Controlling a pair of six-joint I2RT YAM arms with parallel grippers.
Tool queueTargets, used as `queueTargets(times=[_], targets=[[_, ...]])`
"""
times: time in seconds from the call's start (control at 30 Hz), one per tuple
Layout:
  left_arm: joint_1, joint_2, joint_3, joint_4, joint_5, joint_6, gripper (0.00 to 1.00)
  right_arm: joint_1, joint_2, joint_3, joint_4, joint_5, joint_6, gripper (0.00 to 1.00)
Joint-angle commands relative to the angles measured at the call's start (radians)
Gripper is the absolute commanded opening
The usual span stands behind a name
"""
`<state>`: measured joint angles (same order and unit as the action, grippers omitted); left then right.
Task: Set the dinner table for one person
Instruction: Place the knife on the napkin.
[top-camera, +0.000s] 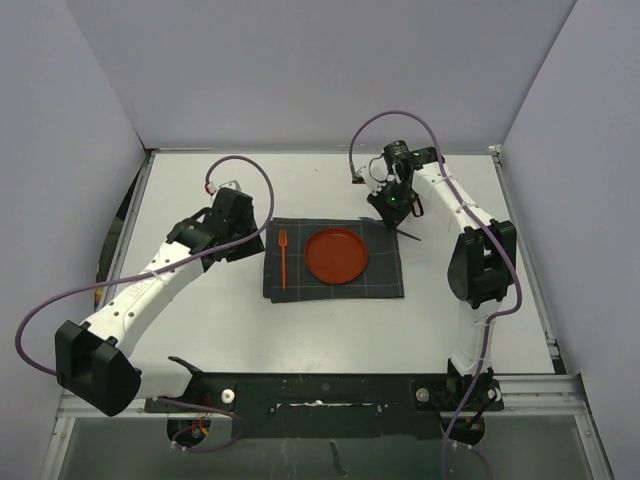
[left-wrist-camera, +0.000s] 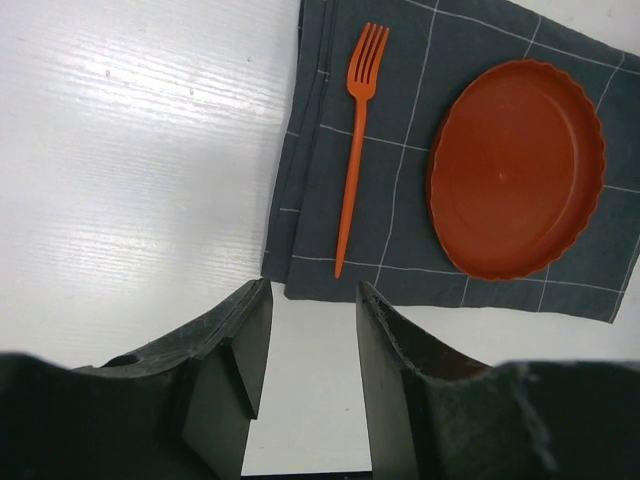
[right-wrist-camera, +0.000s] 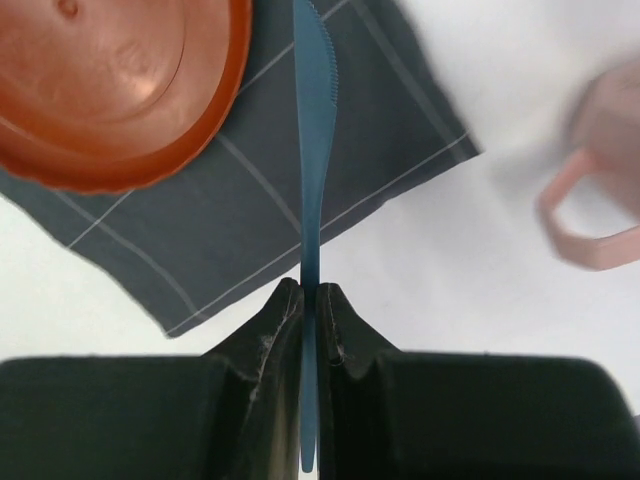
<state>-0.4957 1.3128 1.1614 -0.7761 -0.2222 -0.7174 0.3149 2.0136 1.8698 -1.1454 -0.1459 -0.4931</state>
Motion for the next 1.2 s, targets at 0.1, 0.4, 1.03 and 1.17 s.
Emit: queueTargets(times=[0.1,0.4,1.03,1.17], targets=[[-0.003,-0.074,-0.036,0.052,0.037,0.016,0.38,0.000,-0.083,-0.077,-0.109,0.021,0.155,0.00],[-0.001,-0.110,-0.074,0.047,0.057,0.020,0.38,0.015,-0.120,-0.184,-0.080,0.126,0.175,0.00],[0.000,-0.152,-0.072,-0.034,0.057,0.005,0.38,0.056,0.034,-0.107,0.054,0.151,0.200,0.00],[0.000,-0.151,-0.057,-0.061,0.047,0.011,0.38,0.055,0.035,-0.154,0.111,0.179,0.197,0.00]])
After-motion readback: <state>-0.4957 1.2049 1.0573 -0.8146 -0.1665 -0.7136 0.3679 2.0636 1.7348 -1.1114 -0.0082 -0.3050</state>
